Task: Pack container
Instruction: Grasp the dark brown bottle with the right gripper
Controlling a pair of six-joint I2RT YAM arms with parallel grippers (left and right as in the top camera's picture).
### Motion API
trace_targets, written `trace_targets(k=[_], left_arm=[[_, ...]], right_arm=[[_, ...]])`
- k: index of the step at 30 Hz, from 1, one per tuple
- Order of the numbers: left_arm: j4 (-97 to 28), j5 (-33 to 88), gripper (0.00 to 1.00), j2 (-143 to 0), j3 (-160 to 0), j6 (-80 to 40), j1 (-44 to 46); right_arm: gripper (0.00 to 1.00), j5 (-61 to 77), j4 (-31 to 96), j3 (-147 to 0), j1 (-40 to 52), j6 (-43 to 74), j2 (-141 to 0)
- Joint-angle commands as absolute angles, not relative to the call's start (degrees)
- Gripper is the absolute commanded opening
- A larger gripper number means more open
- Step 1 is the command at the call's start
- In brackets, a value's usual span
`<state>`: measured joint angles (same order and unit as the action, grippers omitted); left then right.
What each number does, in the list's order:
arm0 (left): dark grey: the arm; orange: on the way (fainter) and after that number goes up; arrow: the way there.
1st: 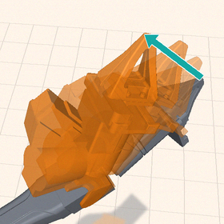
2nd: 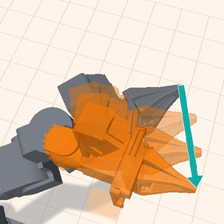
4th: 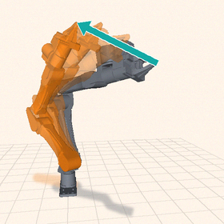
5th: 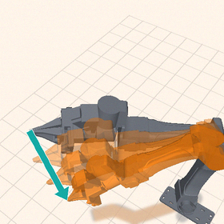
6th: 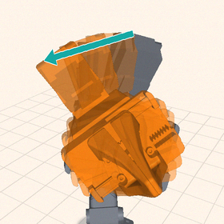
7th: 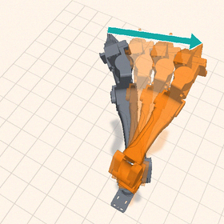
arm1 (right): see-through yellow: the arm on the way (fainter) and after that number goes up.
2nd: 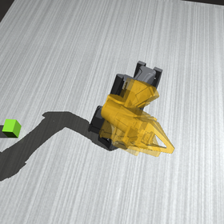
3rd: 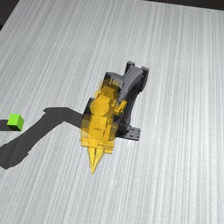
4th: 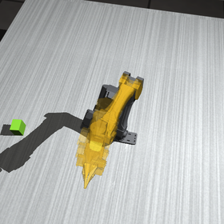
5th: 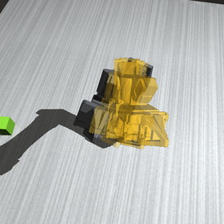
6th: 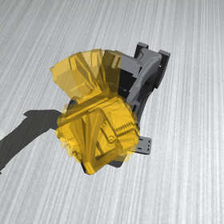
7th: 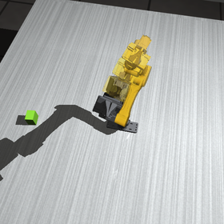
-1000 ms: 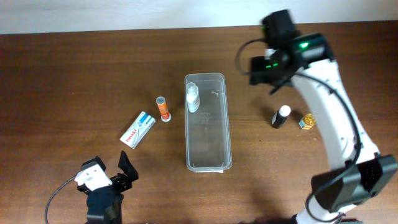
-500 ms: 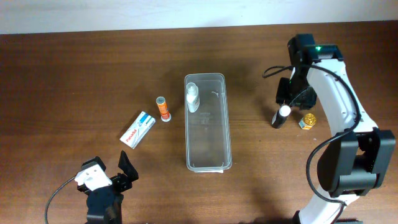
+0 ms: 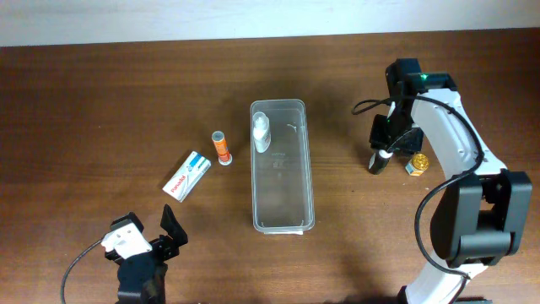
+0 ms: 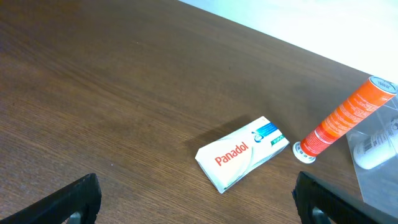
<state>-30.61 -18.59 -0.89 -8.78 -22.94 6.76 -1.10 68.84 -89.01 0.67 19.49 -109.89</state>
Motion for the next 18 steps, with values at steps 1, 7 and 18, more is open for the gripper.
trace_targets(k=[1, 7, 18], left_arm=[[-30.6, -18.3, 0.99, -0.3, -8.5, -22.4, 6.6], [-30.6, -18.3, 0.99, -0.3, -8.5, -22.4, 6.6], [-30.6, -18.3, 0.99, -0.3, -8.5, -22.4, 6.6]], right_arm=[[0.33, -0.4, 68.8, -88.8, 0.8, 19.8, -109.9], [0.25, 0.1, 69.7, -88.8, 0.8, 19.8, -109.6], [0.14, 4.1, 71.8, -94.3, 4.2, 17.4, -101.9]])
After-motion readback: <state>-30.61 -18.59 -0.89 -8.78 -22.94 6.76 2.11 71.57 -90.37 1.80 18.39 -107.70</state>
